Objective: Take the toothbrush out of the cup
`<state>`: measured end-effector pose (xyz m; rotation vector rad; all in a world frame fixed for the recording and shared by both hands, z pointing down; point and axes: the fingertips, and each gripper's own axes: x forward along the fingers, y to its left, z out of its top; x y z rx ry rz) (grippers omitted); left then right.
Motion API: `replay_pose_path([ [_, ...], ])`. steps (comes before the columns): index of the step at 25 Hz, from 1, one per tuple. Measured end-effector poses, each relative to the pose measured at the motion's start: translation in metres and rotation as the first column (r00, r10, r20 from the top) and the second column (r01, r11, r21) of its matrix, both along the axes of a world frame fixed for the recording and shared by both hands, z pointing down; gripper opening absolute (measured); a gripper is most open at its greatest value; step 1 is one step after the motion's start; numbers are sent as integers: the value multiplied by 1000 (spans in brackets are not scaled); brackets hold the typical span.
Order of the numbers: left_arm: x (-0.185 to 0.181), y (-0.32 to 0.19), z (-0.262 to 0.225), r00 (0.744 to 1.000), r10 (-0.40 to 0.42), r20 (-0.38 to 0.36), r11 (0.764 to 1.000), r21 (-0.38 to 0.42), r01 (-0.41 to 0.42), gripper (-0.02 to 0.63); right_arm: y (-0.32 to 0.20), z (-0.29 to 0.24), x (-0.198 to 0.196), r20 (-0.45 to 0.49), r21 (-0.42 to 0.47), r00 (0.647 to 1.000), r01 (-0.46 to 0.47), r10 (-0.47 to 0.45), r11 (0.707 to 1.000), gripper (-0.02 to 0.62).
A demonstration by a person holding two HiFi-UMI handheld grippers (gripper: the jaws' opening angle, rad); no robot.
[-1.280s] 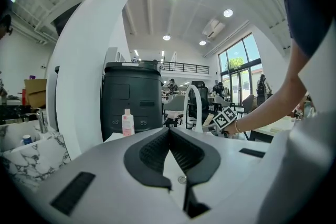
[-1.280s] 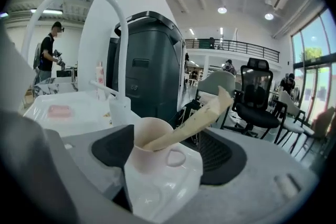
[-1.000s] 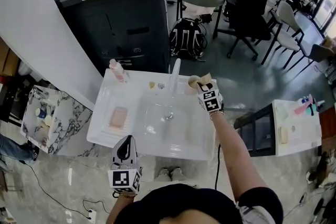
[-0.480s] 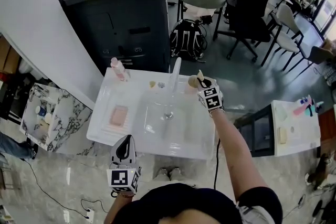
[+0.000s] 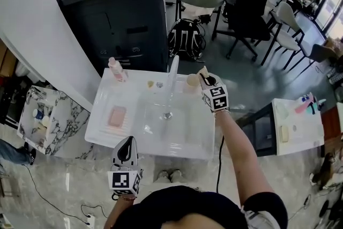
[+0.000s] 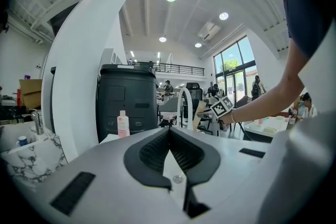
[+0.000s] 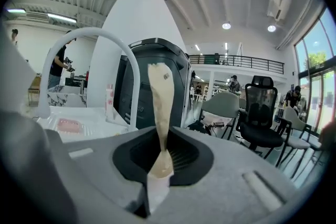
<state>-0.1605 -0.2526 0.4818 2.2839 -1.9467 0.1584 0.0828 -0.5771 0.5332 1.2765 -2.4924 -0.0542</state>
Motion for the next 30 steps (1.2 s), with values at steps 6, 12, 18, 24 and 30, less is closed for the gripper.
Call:
replay_pose_path([
  [6,10,1,-2,1000,30,-4,1000,7,-30,3,21,-38,16,90,66,996,-24,18,998,34],
  [12,20,0,1,998,61,-7,998,9,-61,3,64,-87,25,243,147,970,-28,-8,989,34],
  [18,29,-5,-3,996,89,0,995,35,-89,3,119,-131,38,345,232,938,-69,-16,970,34],
  [24,31,-10,-9,996,85,0,995,52,-85,3,172,-138,51,338,272,941,-105,7,956,34],
  [30,30,-11,-12,996,83,37,994,65,-86,3,232,-142,56,291,359,956,-138,30,923,34],
])
